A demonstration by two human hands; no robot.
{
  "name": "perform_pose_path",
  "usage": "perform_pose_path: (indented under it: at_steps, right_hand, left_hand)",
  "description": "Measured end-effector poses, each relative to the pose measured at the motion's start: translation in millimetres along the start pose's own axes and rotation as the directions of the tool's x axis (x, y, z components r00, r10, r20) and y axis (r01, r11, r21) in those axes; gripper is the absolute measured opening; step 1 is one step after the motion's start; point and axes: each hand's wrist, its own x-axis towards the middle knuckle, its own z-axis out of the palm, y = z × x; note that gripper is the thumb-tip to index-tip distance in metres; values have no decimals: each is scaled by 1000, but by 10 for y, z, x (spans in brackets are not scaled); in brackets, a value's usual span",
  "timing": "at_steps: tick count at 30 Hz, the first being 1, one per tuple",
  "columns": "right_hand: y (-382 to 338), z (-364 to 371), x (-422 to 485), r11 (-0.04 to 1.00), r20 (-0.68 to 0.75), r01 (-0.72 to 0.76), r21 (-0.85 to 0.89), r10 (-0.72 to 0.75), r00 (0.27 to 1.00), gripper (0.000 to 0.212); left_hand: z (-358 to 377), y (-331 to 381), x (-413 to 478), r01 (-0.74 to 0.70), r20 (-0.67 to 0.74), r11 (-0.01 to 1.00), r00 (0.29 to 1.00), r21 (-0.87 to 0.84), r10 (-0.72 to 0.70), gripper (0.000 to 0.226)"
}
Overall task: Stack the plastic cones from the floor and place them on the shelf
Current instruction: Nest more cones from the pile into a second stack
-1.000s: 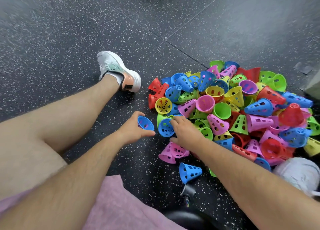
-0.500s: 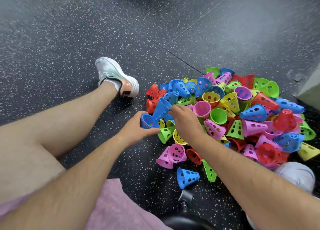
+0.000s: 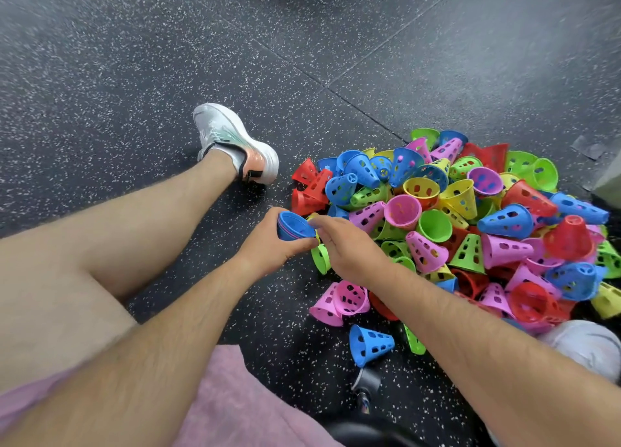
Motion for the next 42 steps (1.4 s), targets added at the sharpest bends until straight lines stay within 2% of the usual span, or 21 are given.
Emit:
perform_pose_path:
  at_steps: [2, 4, 7, 9, 14, 17, 21, 26, 30, 34, 42]
  right_hand:
    - [67, 37, 29, 998, 40, -28, -52, 30, 999, 29]
    - [122, 65, 52, 984, 109, -31, -175, 50, 993, 37]
    - [206, 159, 77, 934, 184, 64, -352, 2, 983, 49]
    - [233, 212, 91, 896, 217, 72, -438, 28, 976, 53]
    - [251, 261, 166, 812, 304, 115, -572, 80, 949, 60]
    - [263, 264, 219, 783, 336, 155, -603, 73, 939, 53]
    - [299, 207, 239, 807, 287, 151, -572, 25, 958, 34]
    - [403, 125, 171, 898, 41, 10, -439, 8, 999, 11]
    - [389, 17, 136, 950, -52, -49, -309, 34, 998, 12]
    - [293, -103, 102, 976, -162, -105, -189, 75, 984, 24]
    - [140, -159, 65, 993, -278, -51, -103, 20, 960, 22]
  left_hand:
    - [-14, -49, 20, 36, 18, 999, 999, 14, -37, 63]
    - [-26, -101, 42, 73, 46, 996, 996, 43, -75, 66]
    - [-24, -154, 50, 90, 66, 994, 993, 65, -95, 69]
    - [-20, -177, 54, 85, 65, 994, 994, 67, -90, 68]
    - [-32, -215, 77, 99, 89, 992, 990, 76, -106, 69]
    - [-35, -219, 88, 103, 92, 992, 990, 71, -110, 69]
    - [-35, -224, 106, 115, 86, 991, 989, 64, -120, 69]
    - [-53, -229, 109, 119, 67, 992, 990, 50, -122, 70]
    - [-60, -205, 80, 116, 66, 991, 991, 64, -120, 69]
    - [-20, -167, 60, 96, 78, 994, 992, 61, -100, 67]
    - [81, -175, 70, 58, 114, 996, 991, 67, -65, 69]
